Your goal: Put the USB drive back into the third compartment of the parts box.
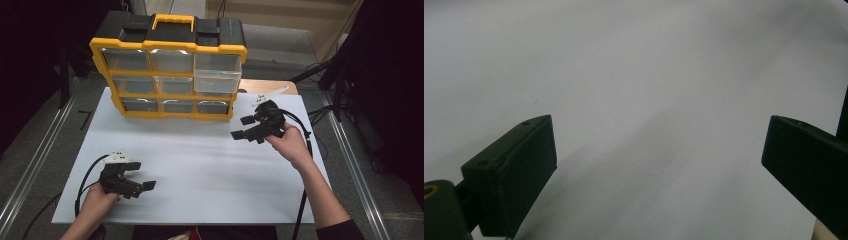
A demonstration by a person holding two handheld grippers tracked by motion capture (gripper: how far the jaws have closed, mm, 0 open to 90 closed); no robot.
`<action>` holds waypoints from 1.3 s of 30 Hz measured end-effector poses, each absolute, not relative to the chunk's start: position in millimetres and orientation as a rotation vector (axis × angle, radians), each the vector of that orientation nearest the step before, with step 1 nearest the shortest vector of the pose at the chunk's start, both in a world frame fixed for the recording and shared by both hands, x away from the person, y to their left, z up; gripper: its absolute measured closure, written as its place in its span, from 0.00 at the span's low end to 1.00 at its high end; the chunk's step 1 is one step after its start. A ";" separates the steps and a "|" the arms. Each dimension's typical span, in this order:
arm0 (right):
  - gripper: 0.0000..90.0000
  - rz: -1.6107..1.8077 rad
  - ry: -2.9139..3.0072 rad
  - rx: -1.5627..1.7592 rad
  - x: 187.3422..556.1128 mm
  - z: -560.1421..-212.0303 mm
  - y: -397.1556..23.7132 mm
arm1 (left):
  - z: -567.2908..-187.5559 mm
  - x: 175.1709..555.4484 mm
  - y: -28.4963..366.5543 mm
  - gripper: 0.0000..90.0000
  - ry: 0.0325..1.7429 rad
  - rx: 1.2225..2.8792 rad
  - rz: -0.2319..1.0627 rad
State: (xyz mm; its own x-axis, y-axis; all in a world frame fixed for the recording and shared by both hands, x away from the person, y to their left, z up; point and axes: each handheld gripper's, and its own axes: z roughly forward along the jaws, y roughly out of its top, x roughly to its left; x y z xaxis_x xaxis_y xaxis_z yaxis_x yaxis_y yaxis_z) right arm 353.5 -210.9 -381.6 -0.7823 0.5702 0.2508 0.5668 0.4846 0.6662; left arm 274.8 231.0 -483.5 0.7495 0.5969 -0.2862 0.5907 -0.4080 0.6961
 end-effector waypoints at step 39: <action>0.25 1.314 2.636 1.167 303.8 -461.7 -217.1 | -482.3 272.7 227.0 0.02 0.858 2.124 0.019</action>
